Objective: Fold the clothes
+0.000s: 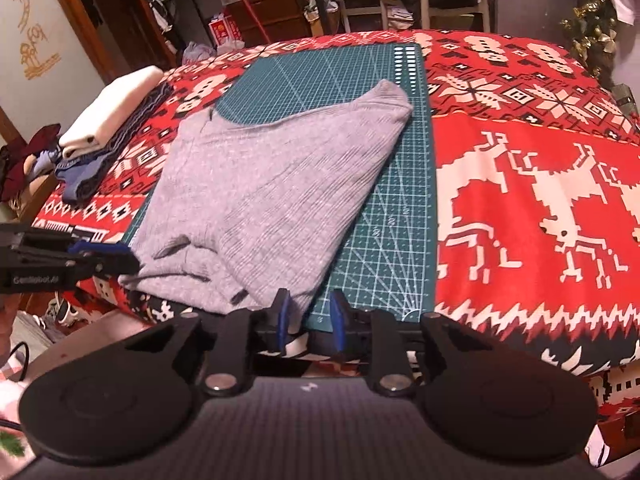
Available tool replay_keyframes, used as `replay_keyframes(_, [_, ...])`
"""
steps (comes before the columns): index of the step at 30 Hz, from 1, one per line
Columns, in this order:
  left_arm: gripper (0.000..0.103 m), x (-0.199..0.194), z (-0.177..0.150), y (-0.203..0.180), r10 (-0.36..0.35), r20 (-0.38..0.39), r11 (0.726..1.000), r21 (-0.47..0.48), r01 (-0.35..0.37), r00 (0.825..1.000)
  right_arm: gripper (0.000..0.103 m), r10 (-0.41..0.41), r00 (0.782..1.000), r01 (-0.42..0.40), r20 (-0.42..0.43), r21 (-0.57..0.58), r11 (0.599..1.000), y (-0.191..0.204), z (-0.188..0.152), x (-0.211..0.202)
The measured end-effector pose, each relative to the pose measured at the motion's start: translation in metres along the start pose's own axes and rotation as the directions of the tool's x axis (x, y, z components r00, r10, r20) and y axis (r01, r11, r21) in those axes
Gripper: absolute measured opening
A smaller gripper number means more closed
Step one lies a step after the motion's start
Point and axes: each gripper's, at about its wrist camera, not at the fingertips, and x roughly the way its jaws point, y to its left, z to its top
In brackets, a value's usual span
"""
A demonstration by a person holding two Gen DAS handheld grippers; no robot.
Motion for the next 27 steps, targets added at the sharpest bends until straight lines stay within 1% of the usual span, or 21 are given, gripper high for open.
replay_keyframes(3, [0.021,0.0,-0.002,0.002,0.007,-0.012,1.0,-0.009,-0.007,1.0,0.024,0.019,1.0,-0.019,-0.011,0.036,0.999,-0.005,0.0,0.005])
replay_keyframes(6, [0.021,0.0,-0.005,0.004,0.014,-0.025,1.0,-0.019,-0.015,1.0,0.024,0.038,0.999,-0.037,-0.023,0.04,0.999,-0.006,0.0,0.009])
replay_keyframes(7, [0.021,0.0,-0.005,0.005,0.016,-0.029,1.0,-0.022,-0.017,0.999,0.024,0.041,0.999,-0.04,-0.026,0.032,0.999,-0.004,-0.001,0.01])
replay_keyframes(11, [0.021,0.0,-0.006,0.001,0.02,-0.036,1.0,0.0,-0.02,0.999,0.017,0.035,0.998,-0.038,-0.059,-0.038,0.999,0.007,-0.005,0.008])
replay_keyframes(14, [0.021,-0.001,-0.009,-0.003,0.026,-0.035,0.999,0.021,-0.025,0.999,0.017,0.024,0.998,-0.03,-0.066,-0.092,0.995,0.016,-0.01,0.003])
replay_keyframes(15, [0.021,-0.001,-0.009,-0.003,0.029,-0.033,0.999,0.024,-0.028,0.999,0.019,0.02,0.998,-0.026,-0.057,-0.107,0.994,0.02,-0.01,0.001])
replay_keyframes(19, [0.021,0.0,-0.009,-0.003,0.034,-0.027,0.999,0.029,-0.033,0.999,0.019,-0.008,0.999,0.002,-0.037,-0.15,0.989,0.027,-0.009,0.001])
replay_keyframes(20, [0.02,0.0,-0.008,-0.003,0.037,-0.024,0.999,0.033,-0.036,0.999,0.019,-0.012,0.999,0.006,-0.038,-0.154,0.988,0.027,-0.009,0.003])
replay_keyframes(21, [0.017,0.0,-0.008,-0.004,0.04,-0.022,0.998,0.038,-0.04,0.999,0.015,-0.017,0.999,0.01,-0.039,-0.159,0.987,0.028,-0.008,0.004])
replay_keyframes(22, [0.011,0.0,-0.008,-0.004,0.041,-0.019,0.998,0.043,-0.04,0.999,0.009,-0.021,0.999,0.014,-0.04,-0.163,0.987,0.028,-0.008,0.006])
replay_keyframes(23, [0.008,0.0,-0.009,-0.005,0.041,-0.015,0.998,0.046,-0.04,0.999,0.005,-0.026,0.999,0.019,-0.04,-0.167,0.986,0.029,-0.007,0.008])
replay_keyframes(27, [0.006,-0.004,-0.011,-0.005,0.041,-0.005,0.997,0.061,-0.041,0.999,0.003,-0.033,0.998,0.021,-0.061,-0.187,0.982,0.029,-0.009,0.004])
